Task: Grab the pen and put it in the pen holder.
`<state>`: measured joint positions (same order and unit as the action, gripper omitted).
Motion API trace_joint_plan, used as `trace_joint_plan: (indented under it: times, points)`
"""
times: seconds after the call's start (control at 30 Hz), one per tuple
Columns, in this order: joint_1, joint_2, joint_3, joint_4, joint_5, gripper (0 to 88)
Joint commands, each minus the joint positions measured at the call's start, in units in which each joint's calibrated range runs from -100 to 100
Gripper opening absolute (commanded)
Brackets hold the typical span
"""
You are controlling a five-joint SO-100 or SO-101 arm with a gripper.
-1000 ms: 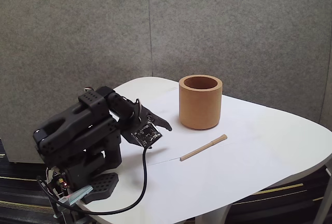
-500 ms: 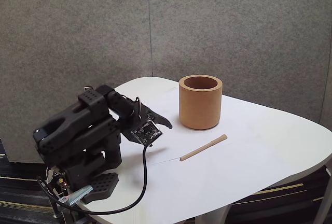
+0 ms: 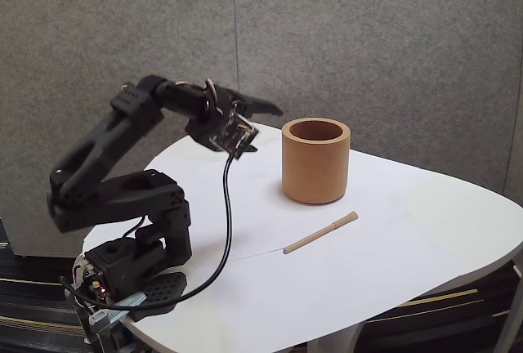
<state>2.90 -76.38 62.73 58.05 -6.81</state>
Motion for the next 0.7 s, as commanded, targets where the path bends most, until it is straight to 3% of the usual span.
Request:
trace_joint_plan:
  times: [0.0, 0.13, 0.27, 0.43, 0.67]
  points:
    - [0.39, 20.95, -28.61, -0.68, -0.06, 33.0]
    - [3.25, 39.41, -52.08, -0.51, -0.11, 33.0]
    - [6.54, 50.88, -63.99, -0.42, 0.26, 33.0]
    - [10.57, 56.9, -63.9, -0.08, -0.11, 33.0]
    - [10.64, 62.51, -55.32, 8.98, -0.11, 33.0]
